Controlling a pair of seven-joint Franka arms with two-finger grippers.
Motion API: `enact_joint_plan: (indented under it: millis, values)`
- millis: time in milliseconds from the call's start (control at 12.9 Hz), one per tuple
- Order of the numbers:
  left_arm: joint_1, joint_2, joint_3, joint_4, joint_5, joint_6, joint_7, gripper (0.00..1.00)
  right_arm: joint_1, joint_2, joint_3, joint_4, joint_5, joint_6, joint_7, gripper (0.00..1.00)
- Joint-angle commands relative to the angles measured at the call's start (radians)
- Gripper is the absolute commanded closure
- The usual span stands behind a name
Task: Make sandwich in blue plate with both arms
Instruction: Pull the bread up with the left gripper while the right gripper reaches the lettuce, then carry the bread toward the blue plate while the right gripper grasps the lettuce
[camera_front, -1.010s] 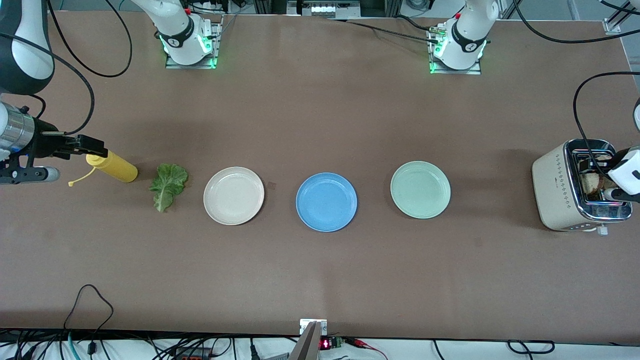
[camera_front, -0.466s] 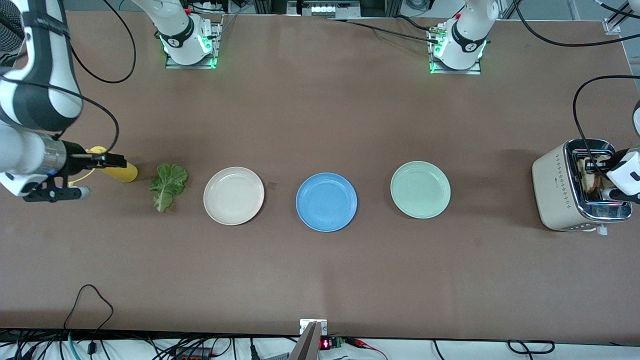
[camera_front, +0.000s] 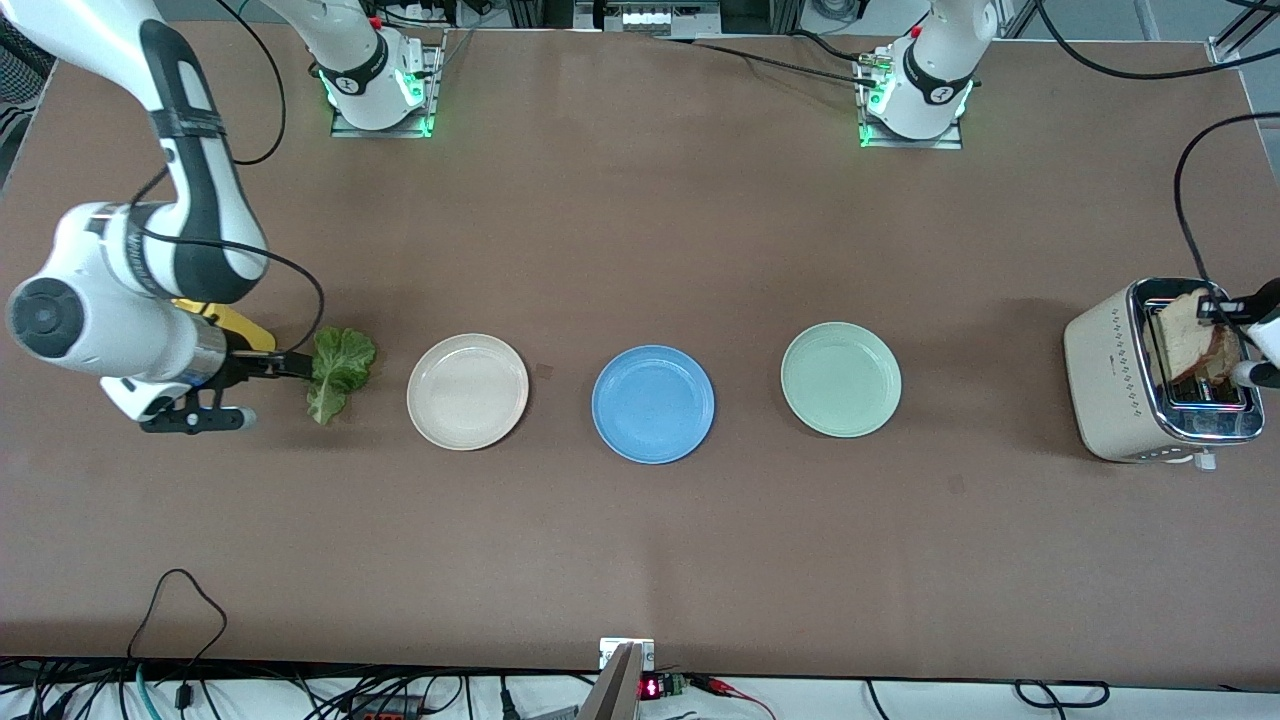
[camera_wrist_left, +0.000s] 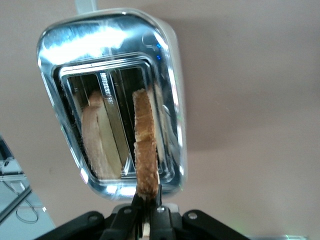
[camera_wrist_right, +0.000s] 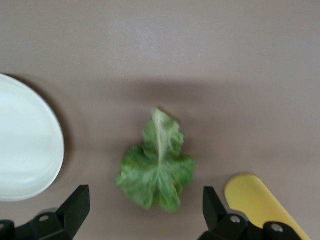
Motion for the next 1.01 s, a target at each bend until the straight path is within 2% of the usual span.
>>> enact_joint_plan:
  millis: [0, 233, 466, 622, 777, 933]
  values:
    - [-0.055, 0.000, -0.033, 0.169, 0.021, -0.198, 0.020, 0.99, 0.012, 0.007, -0.002, -0.108, 0.003, 0.159, 0.054, 0.00]
    - [-0.169, 0.000, -0.076, 0.206, 0.001, -0.247, 0.005, 0.99, 0.000, 0.087, -0.002, -0.110, 0.004, 0.254, 0.054, 0.00]
    - [-0.265, 0.015, -0.150, 0.203, -0.040, -0.244, -0.129, 0.99, -0.003, 0.141, -0.005, -0.110, 0.007, 0.320, 0.054, 0.00]
    - [-0.300, 0.053, -0.157, 0.203, -0.195, -0.244, -0.210, 0.99, -0.003, 0.150, -0.005, -0.108, 0.009, 0.322, 0.054, 0.00]
    - [-0.380, 0.102, -0.160, 0.203, -0.319, -0.232, -0.230, 0.99, -0.005, 0.156, -0.007, -0.108, 0.010, 0.322, 0.054, 0.00]
    - [-0.403, 0.151, -0.162, 0.203, -0.488, -0.136, -0.274, 0.99, -0.005, 0.158, -0.007, -0.108, 0.010, 0.322, 0.055, 0.00]
